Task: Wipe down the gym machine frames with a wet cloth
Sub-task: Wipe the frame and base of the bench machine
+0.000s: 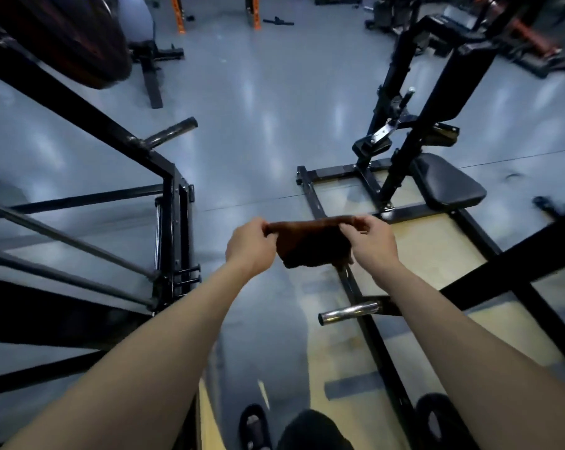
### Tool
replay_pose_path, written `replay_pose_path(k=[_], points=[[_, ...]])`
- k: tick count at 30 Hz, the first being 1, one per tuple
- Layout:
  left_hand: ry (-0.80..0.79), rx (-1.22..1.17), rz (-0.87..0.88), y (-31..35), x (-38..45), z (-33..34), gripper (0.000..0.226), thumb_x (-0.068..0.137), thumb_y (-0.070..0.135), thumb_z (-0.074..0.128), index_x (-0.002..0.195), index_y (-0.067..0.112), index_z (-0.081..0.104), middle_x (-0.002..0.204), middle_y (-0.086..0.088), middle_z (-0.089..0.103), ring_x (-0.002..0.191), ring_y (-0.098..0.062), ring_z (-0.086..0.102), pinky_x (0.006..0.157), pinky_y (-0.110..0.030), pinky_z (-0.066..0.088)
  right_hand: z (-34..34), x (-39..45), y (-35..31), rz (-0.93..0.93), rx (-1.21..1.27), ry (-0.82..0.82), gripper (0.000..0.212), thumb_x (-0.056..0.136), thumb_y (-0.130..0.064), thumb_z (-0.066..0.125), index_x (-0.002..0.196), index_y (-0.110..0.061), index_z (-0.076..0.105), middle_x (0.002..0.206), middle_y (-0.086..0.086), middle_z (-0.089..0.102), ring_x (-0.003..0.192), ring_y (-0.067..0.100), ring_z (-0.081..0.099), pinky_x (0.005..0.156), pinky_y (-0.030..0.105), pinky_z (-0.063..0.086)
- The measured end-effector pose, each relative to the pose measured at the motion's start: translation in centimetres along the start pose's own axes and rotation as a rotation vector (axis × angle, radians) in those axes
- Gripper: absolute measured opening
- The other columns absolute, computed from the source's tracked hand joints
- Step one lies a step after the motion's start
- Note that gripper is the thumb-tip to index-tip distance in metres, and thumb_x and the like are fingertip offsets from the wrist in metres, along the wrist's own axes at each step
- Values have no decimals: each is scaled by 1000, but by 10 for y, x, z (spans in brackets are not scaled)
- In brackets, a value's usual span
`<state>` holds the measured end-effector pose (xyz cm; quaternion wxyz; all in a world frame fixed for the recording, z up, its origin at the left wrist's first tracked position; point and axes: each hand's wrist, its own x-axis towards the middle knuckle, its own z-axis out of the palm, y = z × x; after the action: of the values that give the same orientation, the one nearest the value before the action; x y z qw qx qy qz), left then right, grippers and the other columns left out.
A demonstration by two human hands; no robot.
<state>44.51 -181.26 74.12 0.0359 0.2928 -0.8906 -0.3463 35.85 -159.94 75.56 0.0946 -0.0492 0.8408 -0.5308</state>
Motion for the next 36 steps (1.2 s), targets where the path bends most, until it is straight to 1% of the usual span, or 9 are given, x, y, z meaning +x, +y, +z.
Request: replay_pose_path(k=[6, 10, 14, 19, 21, 23, 26, 31, 36], points=[[-86, -388, -52, 40, 84, -10, 21, 103, 24, 51, 101, 11, 67, 86, 3, 63, 79, -14, 57, 63, -26, 43, 1, 64, -42, -182, -106, -35, 14, 106, -35, 55, 116, -25, 58, 101, -10, 67, 96, 4, 63, 76, 24, 50], [-201, -556, -75, 77, 154, -4, 23, 107, 28, 44, 124, 15, 52, 108, 6, 57, 99, -9, 54, 83, -25, 40, -5, 130, -50, -198, -145, -5, 22, 109, -40, 47, 124, -25, 50, 102, -8, 66, 99, 13, 64, 84, 37, 55], [-263, -625, -10, 122, 228, 16, 19, 108, 37, 43, 118, 22, 48, 120, -2, 62, 109, -19, 64, 97, -40, 54, -14, 211, -48, -112, -33, 157, 25, 106, -44, 53, 123, -27, 49, 101, -13, 63, 101, 12, 63, 91, 38, 54], [-341, -660, -110, 180, 312, 42, 31, 103, 40, 56, 125, 22, 42, 120, -10, 65, 82, -20, 69, 54, -29, 58, -36, 302, -52, 247, 455, 157, 35, 97, -48, 67, 124, -28, 56, 111, -7, 64, 101, 13, 66, 75, 28, 56], [-380, -790, -222, 201, 348, 49, 46, 96, 27, 68, 131, 20, 38, 116, -9, 63, 75, -19, 64, 54, -29, 53, -48, 338, -52, 357, 797, 2, 12, 101, -29, 64, 110, -27, 57, 98, 2, 71, 87, 22, 71, 66, 32, 59], [-434, -902, -295, 213, 373, 51, 52, 95, 9, 65, 136, 19, 35, 104, -9, 60, 69, -18, 58, 61, -32, 50, -55, 358, -55, 403, 957, -76, 21, 104, -9, 53, 114, -27, 58, 96, 8, 74, 81, 25, 74, 66, 36, 60], [-546, -820, -195, 228, 413, 57, 42, 98, -6, 53, 129, 22, 49, 106, -14, 62, 76, -22, 60, 71, -33, 53, -57, 394, -58, 358, 759, -31, 42, 105, 4, 46, 132, -24, 61, 116, 14, 73, 91, 26, 75, 69, 38, 61], [-490, -524, 2, 251, 487, 77, 28, 99, -4, 54, 100, 20, 67, 100, -15, 67, 75, -20, 60, 66, -24, 51, -55, 468, -62, 304, 505, 8, 39, 104, 4, 47, 123, -19, 72, 125, 12, 72, 115, 30, 70, 102, 44, 57], [-573, -532, -59, 281, 585, 91, 31, 94, -3, 61, 118, 17, 64, 113, -13, 66, 77, -15, 61, 58, -19, 51, -44, 556, -72, 299, 167, -108, 63, 87, 2, 74, 144, -19, 57, 131, 8, 65, 111, 21, 68, 88, 26, 55]])
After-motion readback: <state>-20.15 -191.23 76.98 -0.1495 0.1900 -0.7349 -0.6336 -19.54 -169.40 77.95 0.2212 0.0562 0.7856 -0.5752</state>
